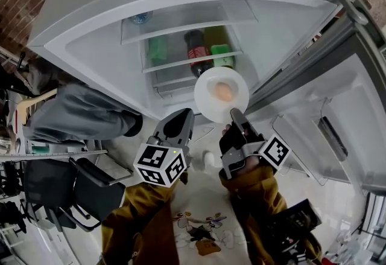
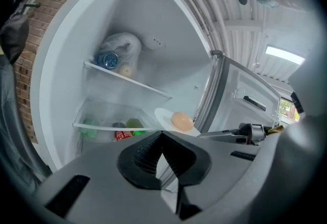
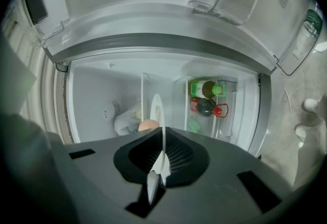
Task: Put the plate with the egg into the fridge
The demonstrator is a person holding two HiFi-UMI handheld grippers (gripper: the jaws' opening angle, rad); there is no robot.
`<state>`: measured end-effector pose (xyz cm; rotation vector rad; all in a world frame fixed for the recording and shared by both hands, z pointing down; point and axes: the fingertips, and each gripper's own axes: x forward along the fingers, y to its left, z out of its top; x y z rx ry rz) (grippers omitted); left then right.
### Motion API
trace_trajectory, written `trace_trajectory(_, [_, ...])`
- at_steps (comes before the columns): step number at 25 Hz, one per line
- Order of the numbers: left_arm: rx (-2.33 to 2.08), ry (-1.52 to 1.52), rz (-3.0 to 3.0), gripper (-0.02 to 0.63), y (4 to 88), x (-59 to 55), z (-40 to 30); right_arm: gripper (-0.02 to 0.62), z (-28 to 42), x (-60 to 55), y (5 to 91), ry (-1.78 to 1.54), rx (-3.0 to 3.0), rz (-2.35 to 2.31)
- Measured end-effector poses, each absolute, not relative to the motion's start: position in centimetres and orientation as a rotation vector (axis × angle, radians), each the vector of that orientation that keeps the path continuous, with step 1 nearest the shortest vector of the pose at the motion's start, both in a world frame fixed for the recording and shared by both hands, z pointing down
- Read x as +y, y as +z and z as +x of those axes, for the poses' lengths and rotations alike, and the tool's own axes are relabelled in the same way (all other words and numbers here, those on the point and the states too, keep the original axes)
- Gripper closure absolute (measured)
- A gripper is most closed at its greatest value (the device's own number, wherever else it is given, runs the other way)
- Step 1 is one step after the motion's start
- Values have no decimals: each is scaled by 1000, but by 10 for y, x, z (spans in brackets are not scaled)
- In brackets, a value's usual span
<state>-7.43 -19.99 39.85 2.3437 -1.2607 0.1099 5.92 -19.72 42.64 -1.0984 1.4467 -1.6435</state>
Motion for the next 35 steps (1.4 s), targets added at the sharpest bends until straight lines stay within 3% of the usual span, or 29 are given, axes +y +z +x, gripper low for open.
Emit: trace_trajectory(35, [-1240,58,2460,598,342,-253,-67,581,71,-261,354,-1500,1470,-1144])
